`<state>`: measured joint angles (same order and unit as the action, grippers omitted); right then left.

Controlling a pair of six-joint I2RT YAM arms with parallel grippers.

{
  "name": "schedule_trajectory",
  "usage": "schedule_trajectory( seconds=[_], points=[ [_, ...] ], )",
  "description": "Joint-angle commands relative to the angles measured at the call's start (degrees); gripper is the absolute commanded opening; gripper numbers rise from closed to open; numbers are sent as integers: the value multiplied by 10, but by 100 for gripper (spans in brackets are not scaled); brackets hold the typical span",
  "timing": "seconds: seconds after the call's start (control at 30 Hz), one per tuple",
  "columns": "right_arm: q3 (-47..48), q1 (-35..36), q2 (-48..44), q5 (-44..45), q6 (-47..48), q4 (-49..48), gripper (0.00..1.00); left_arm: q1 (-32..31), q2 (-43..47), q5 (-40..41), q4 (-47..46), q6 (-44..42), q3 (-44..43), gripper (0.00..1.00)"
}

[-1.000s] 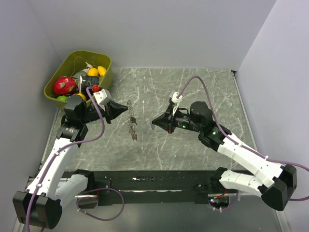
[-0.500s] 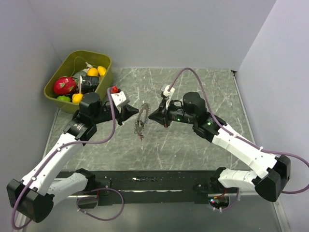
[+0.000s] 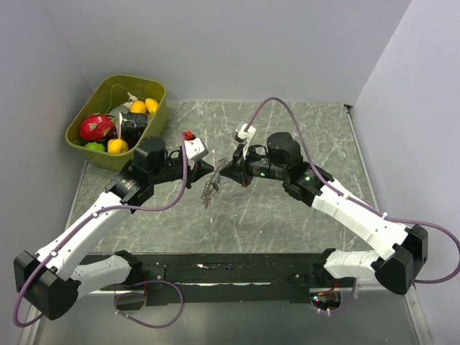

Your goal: Put the keys on the keyring

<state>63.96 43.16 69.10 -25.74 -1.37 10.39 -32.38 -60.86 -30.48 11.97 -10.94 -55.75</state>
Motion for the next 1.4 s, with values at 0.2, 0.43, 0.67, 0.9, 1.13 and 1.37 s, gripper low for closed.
schedule_trajectory(
  seconds=[0.2,0.43,0.67,0.9,1.13,1.37],
  points=[
    [45,5,31,23,8,16,0,-12,4,9,-19,-11,-34,1],
    [37,7,24,15,2,2,0,-13,5,6,-10,-22,-34,1],
    [39,15,25,-5,8,-4,0,-13,4,2,-9,-20,-34,1],
    [46,18,33,8,8,0,0,-13,7,2,-5,-22,-33,1],
    [54,18,42,29,-1,1,0,-14,10,-6,2,-30,-31,1],
    [69,18,59,41,-3,24,0,-14,17,-5,0,-29,-28,1]
  ],
)
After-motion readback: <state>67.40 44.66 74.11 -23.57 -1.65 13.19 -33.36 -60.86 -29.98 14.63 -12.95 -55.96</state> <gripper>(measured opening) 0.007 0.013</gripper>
